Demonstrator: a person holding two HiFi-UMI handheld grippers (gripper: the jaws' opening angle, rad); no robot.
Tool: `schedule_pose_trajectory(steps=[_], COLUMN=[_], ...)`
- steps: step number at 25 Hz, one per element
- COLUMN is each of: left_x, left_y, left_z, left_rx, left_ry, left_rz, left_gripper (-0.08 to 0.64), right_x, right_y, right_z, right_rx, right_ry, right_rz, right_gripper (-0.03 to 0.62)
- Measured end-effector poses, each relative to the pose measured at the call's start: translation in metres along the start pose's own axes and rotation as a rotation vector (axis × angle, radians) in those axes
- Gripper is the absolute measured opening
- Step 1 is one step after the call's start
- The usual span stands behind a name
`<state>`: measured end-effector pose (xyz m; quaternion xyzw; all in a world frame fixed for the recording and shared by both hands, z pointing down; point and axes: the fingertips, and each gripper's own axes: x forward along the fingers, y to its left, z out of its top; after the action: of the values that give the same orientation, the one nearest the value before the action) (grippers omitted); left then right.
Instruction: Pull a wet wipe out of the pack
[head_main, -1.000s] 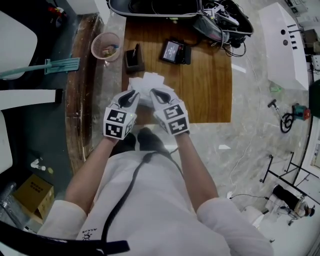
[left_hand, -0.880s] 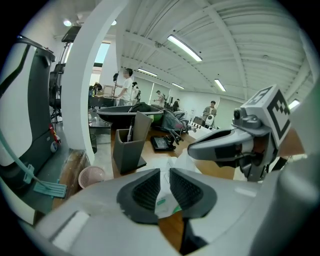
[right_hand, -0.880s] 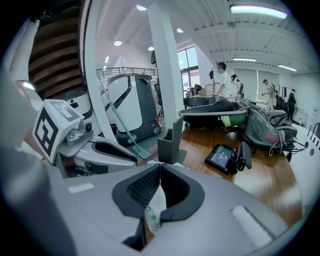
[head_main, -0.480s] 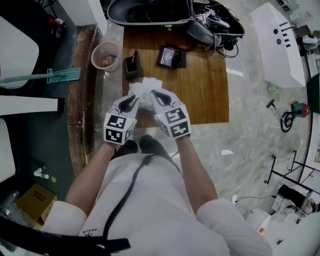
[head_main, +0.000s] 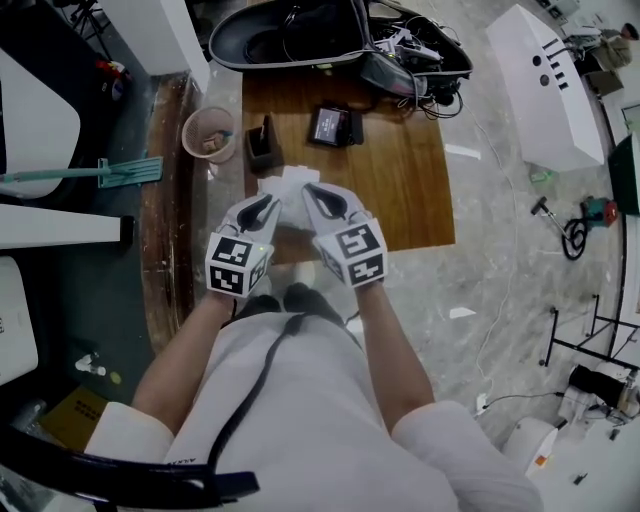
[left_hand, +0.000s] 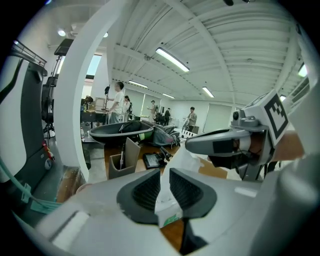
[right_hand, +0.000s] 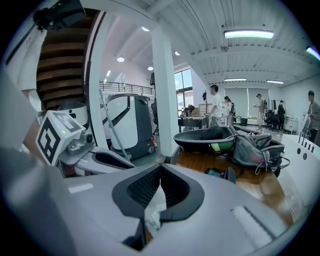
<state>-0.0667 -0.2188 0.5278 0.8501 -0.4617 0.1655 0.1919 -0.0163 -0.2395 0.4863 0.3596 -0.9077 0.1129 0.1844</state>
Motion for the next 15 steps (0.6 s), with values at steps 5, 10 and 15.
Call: schedule_pose_trajectory(steps=[5,10,15], left_x=[-0.008,-0.014,-0.024], left_y=[-0.007,-0.014,-0.021], left_z=[0.018,0.039,0.063], left_rx=[0.019,0.040,0.054], left_ry=[-0.038,-0.083,-0.136], left_rz=[-0.018,-0.034,-0.050], left_gripper=[0.067,0.067,0.066], right_x=[-0.014,-0.028,-0.046], right_y=[0.003,0.001,0.006], right_z=[0.020,0.035,0.055], right_rx=[-0.002,-0.022,-0.020], right_ry=[-0.050,-0.080,-0.143], right_rz=[-0.018,-0.048,-0.054], right_gripper=[0.012,0.012,0.012])
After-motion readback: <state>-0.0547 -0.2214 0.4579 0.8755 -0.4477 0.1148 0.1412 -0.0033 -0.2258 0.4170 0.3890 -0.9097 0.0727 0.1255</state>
